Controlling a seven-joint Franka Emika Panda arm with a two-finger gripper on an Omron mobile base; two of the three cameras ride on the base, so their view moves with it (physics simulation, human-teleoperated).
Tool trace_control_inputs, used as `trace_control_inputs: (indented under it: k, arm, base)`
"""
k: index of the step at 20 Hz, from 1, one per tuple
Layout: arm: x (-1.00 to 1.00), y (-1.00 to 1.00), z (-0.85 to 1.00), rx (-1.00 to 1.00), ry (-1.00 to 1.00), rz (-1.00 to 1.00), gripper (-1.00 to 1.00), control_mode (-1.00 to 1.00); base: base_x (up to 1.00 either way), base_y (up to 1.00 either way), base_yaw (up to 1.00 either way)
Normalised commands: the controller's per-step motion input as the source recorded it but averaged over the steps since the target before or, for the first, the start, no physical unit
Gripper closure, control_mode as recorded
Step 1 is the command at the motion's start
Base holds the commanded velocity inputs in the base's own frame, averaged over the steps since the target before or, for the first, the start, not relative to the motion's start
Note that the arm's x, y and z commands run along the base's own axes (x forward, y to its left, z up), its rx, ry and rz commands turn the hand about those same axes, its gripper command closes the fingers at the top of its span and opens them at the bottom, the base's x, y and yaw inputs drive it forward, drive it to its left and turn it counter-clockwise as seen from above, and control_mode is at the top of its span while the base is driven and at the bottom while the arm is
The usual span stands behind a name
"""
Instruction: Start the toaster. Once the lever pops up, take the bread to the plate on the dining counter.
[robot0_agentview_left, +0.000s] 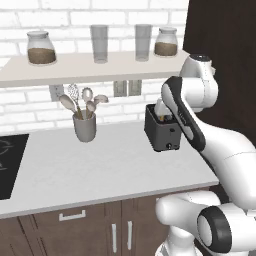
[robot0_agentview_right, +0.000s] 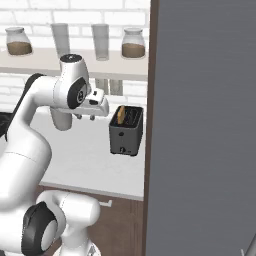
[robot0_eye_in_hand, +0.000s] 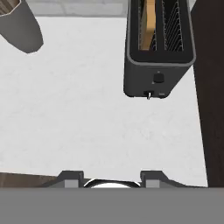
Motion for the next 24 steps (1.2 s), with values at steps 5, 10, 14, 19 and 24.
trace_control_inputs:
  k: [5,10,14,19,24]
  arm:
    - [-0.06,-0.20,-0.08,0.00,0.02,-0.09,-1.00,-1.00]
    - [-0.06,-0.84,-0.30,0.00,0.03,-0.14,-1.00,-1.00]
    - [0.38,-0.32,-0.16,0.00,-0.04,-0.06,-1.00,-1.00]
    - [0.61,0.00,-0.25,0.00,-0.08,0.00,-1.00,-1.00]
    - [0.30,0.00,-0.78,0.00,-0.08,0.00,-1.00,-1.00]
  base:
    - [0.00,0.00,0.00]
    - [0.00,0.00,0.00]
    - [0.00,0.00,0.00]
    - [0.00,0.00,0.00]
    - [0.00,0.00,0.00]
